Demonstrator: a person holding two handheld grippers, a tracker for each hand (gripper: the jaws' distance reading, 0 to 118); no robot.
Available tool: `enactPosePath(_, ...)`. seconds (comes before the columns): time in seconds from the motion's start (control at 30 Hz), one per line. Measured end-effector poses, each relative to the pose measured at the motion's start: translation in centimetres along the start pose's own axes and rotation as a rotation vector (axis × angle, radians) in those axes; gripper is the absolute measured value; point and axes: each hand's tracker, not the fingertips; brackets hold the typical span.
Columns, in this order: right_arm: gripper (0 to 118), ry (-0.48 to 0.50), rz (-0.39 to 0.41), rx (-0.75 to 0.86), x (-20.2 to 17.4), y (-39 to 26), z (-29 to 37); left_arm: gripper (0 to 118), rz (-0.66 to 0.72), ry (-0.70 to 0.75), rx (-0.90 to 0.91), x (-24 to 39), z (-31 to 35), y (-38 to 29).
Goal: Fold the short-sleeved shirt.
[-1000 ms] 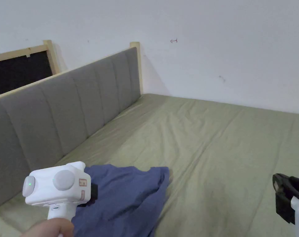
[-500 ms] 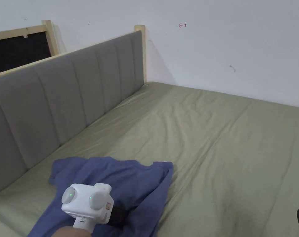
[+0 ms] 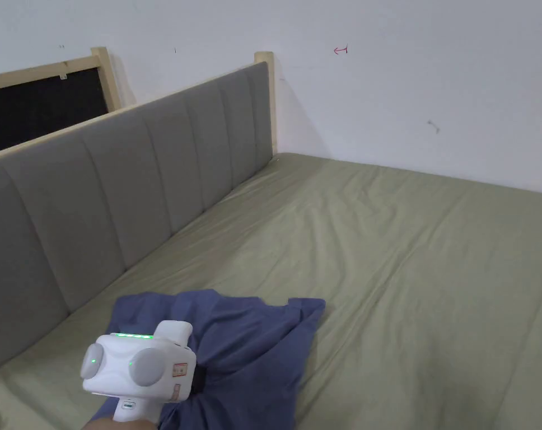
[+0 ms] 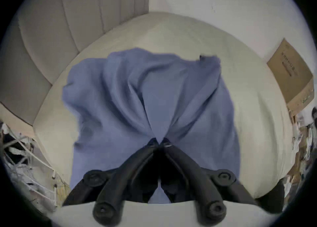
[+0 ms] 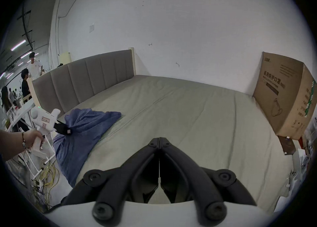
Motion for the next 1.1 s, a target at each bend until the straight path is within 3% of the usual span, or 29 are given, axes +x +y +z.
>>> enactPosePath(0.13, 0, -0.021, -0.025, 0.029, 1.1, 0.5, 1.7, 0, 0.0, -0.013, 0.168, 0.5, 5.6, 1.6)
enactPosePath(0.33, 0, -0.069, -0.067, 0.117, 3.2, 1.7, 5.5, 0, -0.148, -0.067, 0.4, 5.6, 15.3, 5.4)
enactPosePath(0.5, 0, -0.126, -0.108, 0.206, 5.0, 2.2, 9.3, 0, -0.311, -0.204, 0.589, 15.5, 23.8, 8.2)
enactPosePath(0.63, 0, -0.181, -0.137, 0.255, 6.9, 2.3, 12.3, 0, -0.386, -0.413, 0.623, 23.8, 27.5, 8.3)
enactPosePath(0.87, 0, -0.273, -0.194, 0.326, 10.1, 1.9, 17.1, 0, -0.525, -0.657, 0.526, 36.3, 26.6, 7.6)
enactPosePath(1.0, 0, -0.318, -0.232, 0.326, 12.0, 1.0, 18.4, 0, -0.577, -0.726, 0.305, 43.3, 21.9, 6.5)
enactPosePath(1.1, 0, -0.341, -0.256, 0.305, 13.0, 0.2, 18.7, 0, -0.523, -0.726, 0.039, 47.4, 16.2, 5.1)
